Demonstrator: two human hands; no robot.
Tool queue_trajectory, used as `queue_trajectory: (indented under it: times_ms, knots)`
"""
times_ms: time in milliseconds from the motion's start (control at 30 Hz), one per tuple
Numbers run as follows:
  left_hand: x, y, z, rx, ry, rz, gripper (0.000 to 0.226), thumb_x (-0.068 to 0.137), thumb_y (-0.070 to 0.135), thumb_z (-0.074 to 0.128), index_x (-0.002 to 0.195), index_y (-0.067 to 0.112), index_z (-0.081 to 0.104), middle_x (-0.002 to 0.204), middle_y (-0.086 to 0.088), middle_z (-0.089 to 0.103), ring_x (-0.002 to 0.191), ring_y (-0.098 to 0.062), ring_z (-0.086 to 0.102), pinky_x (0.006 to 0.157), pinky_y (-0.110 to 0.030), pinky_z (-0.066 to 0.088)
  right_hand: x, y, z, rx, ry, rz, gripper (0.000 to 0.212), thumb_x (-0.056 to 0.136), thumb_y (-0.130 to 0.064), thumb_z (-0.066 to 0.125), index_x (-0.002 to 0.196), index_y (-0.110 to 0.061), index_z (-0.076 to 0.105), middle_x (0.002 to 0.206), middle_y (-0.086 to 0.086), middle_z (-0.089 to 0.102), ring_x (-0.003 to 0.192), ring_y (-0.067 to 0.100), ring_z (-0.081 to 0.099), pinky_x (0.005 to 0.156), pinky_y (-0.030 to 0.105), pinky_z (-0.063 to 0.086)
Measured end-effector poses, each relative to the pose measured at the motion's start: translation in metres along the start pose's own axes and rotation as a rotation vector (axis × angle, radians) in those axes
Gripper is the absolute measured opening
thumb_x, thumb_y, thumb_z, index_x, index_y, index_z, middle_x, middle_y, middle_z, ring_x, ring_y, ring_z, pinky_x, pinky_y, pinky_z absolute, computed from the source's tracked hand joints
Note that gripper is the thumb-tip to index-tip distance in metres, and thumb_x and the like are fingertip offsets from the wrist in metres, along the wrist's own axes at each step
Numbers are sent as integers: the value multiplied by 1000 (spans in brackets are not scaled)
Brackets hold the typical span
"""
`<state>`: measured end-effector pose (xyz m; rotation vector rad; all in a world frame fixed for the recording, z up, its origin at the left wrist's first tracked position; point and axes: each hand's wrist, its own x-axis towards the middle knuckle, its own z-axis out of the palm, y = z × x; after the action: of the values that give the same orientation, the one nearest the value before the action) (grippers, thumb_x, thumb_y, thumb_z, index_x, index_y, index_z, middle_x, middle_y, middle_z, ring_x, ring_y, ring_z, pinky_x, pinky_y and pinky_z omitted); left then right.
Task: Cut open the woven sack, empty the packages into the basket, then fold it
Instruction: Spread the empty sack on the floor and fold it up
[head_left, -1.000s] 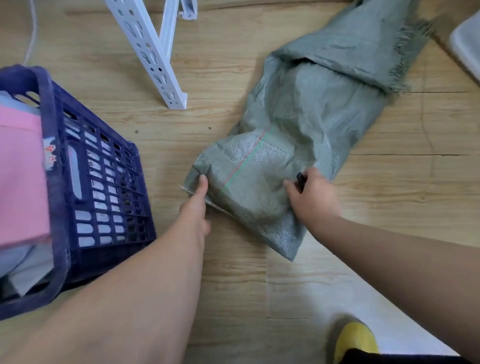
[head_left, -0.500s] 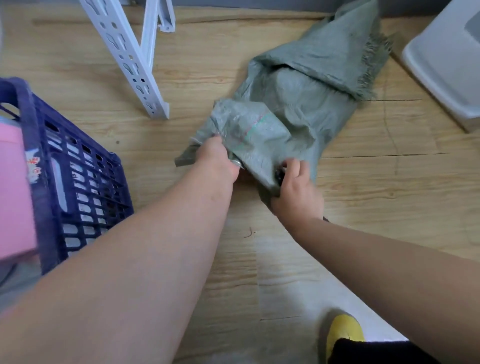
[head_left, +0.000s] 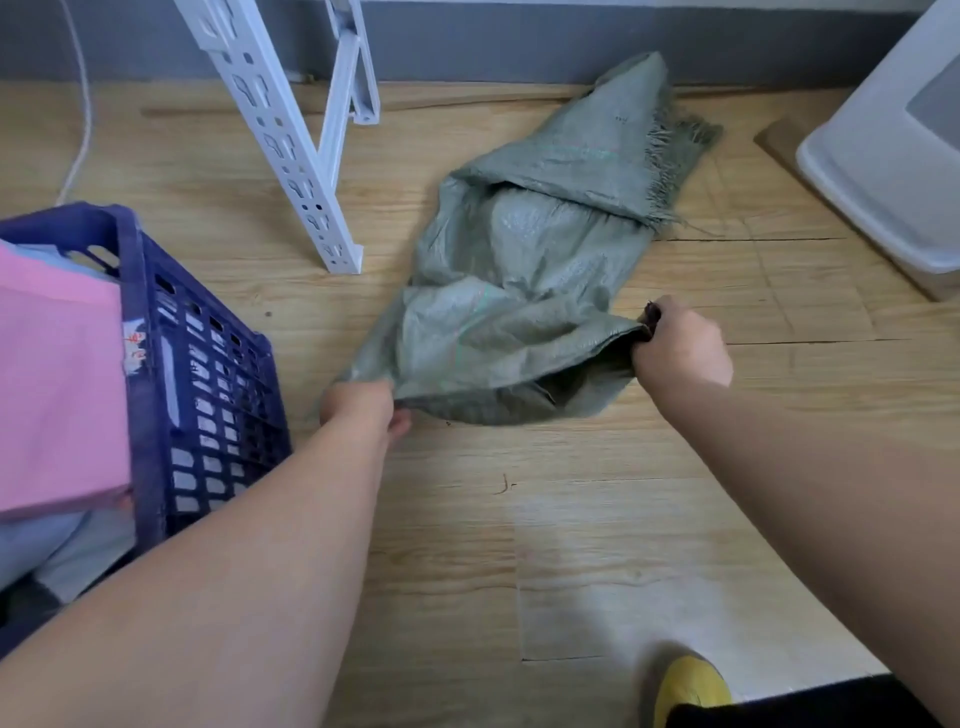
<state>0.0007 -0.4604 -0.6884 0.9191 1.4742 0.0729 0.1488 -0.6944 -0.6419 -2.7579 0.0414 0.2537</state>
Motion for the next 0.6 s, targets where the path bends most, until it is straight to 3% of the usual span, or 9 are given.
queue_trajectory:
  times_ms: [67, 167, 267, 333, 400, 467, 533, 600]
  knots:
    - [-4, -7, 4, 206, -154, 17, 33, 99, 19, 51, 131, 8, 50, 87, -5, 63, 37, -8, 61, 41, -23, 51, 8, 1, -14, 3, 95, -21, 21, 86, -12, 48, 105, -16, 55, 96, 14, 65, 85, 34, 57, 69, 36, 47]
    - [-3, 2, 21, 148, -208, 158, 38, 101, 27, 45, 137, 14, 42, 110, -9, 65, 58, -12, 68, 47, -26, 55, 31, -11, -43, 167, 241, 13, 24, 87, -13, 46, 110, -15, 52, 96, 9, 60, 88, 32, 55, 72, 39, 47]
    - [17, 11, 19, 130, -85, 165, 31, 91, 35, 48, 117, 20, 52, 101, -8, 70, 70, -23, 70, 62, -39, 61, 37, -1, -50, -117, 122, -23, 19, 87, -12, 50, 105, -14, 55, 88, 8, 55, 79, 31, 50, 66, 35, 42]
    - [80, 3, 10, 231, 49, 224, 45, 71, 46, 43, 103, 18, 59, 98, -11, 73, 75, -29, 72, 76, -51, 59, 34, 14, -42, -250, 13, -29, 14, 87, -11, 51, 98, -14, 59, 87, 8, 60, 76, 30, 52, 62, 31, 39]
    - [108, 1, 5, 258, 100, 262, 50, 67, 48, 40, 102, 21, 62, 99, -12, 73, 81, -32, 71, 82, -52, 56, 33, 24, -33, -248, -31, -37, 14, 86, -11, 50, 95, -16, 59, 87, 8, 61, 76, 30, 55, 60, 30, 40]
    - [61, 16, 9, 253, 146, 235, 41, 77, 43, 46, 111, 25, 61, 95, -9, 71, 70, -25, 71, 74, -42, 59, 34, 26, -29, -153, -129, 67, 14, 85, -12, 50, 93, -13, 62, 87, 9, 64, 75, 28, 58, 60, 30, 45]
    - [33, 23, 13, 200, 123, 176, 18, 91, 30, 49, 106, 22, 56, 76, -6, 63, 47, -15, 60, 44, -26, 54, 36, 30, -26, 16, -342, 226, 9, 85, -12, 54, 85, -8, 61, 77, 9, 64, 64, 23, 55, 58, 29, 45]
    - [34, 23, 18, 190, 70, 154, 17, 96, 26, 49, 111, 18, 55, 71, -3, 54, 49, -13, 50, 31, -20, 45, 38, 33, -29, 243, -499, 380, 7, 89, -13, 55, 83, -9, 55, 67, 8, 54, 54, 17, 44, 54, 28, 38]
